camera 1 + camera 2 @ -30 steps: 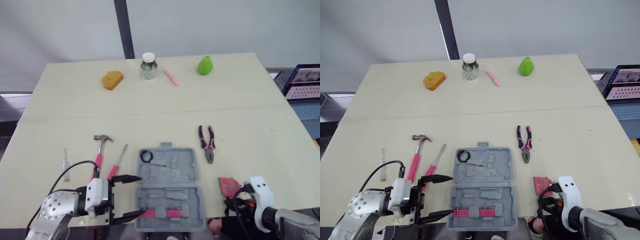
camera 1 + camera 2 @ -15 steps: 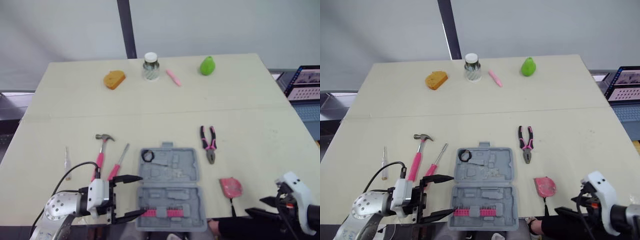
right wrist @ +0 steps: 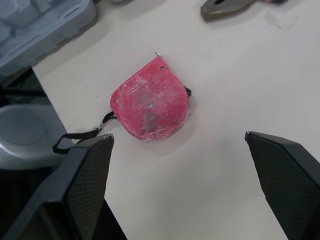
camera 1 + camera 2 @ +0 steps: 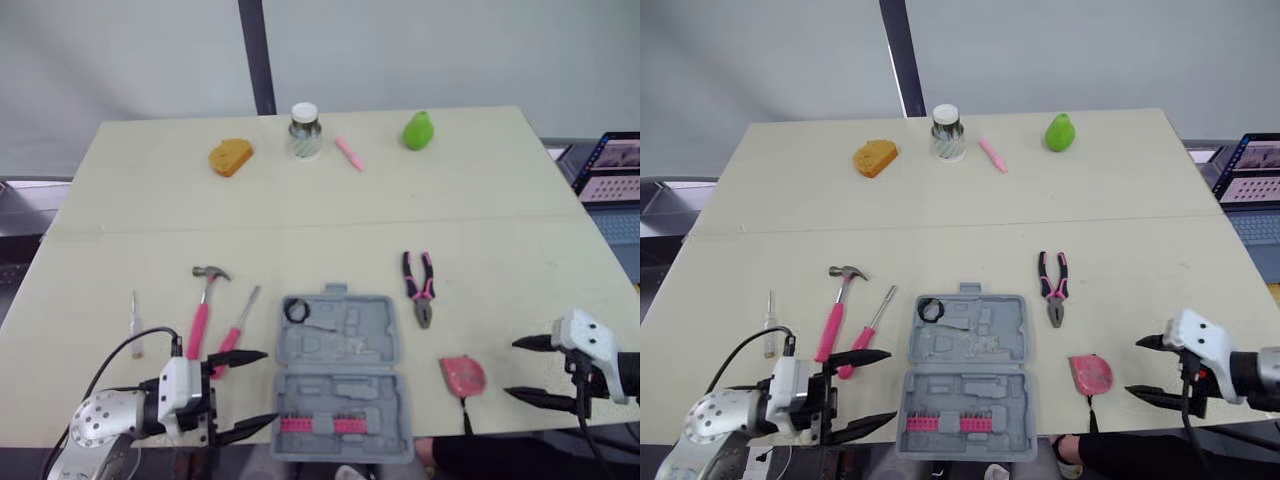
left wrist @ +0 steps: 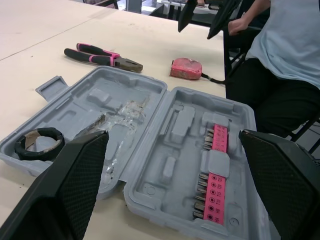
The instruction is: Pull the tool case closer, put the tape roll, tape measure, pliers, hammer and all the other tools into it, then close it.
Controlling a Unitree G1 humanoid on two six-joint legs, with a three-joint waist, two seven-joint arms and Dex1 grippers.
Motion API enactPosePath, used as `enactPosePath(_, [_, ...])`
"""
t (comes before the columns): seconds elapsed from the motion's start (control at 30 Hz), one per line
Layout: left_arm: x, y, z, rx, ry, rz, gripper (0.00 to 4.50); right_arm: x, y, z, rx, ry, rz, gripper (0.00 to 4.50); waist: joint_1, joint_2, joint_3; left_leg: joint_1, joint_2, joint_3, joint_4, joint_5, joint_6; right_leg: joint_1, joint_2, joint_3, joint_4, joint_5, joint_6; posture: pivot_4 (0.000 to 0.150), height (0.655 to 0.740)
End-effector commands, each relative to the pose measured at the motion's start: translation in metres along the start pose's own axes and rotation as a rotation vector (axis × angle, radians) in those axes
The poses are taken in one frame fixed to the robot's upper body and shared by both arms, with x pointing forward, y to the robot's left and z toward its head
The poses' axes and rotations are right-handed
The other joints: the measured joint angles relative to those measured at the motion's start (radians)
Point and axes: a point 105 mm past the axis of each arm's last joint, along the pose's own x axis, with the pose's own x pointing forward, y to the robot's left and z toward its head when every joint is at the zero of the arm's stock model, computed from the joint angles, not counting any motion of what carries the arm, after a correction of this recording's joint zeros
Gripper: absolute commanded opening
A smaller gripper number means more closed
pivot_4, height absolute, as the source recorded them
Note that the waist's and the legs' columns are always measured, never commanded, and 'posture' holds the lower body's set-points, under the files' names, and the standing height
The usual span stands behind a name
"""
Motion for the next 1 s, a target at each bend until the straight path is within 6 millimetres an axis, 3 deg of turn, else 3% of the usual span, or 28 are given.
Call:
enactPosePath(0.03, [-0.005, 0.002, 0.005, 0.025, -0.011, 0.018, 4.5, 0.005, 0.002, 0.001, -0.159, 0.008, 0.09, 4.45, -0.003, 0.0, 0.0, 0.0, 0.0, 0.0, 0.0, 0.0, 0.0, 0.0, 0.0, 0.001, 0.0, 0.0, 0.0, 0.15, 0.7159])
enactPosePath(0.27, [-0.004, 0.0, 0.013, 0.047, -0.032, -0.006, 4.5, 0.026, 0.005, 0.008, -0.291, -0.059, 0.172, 4.45, -0.004, 0.0, 0.0, 0.0, 0.0, -0.001, -0.001, 0.001, -0.001, -0.002, 0.005, 0.015, 0.002, 0.0, -0.001, 0.15, 0.7159])
enactPosePath(0.63, [-0.009, -0.014, 0.013, 0.127, 0.006, -0.144, 4.5, 0.05, 0.0, 0.004, -0.293, -0.006, 0.195, 4.45, -0.004, 0.0, 0.0, 0.0, 0.0, -0.006, -0.001, 0.001, -0.003, -0.002, 0.018, 0.043, 0.004, -0.002, -0.003, 0.15, 0.7159])
enactPosePath(1.0, [-0.014, -0.017, 0.01, 0.127, 0.014, -0.122, 4.5, 0.063, -0.013, 0.002, -0.295, 0.01, 0.183, 4.45, -0.007, 0.0, 0.0, 0.0, 0.0, -0.011, -0.002, 0.002, -0.004, -0.002, 0.021, 0.048, 0.007, -0.003, -0.005, 0.15, 0.7159])
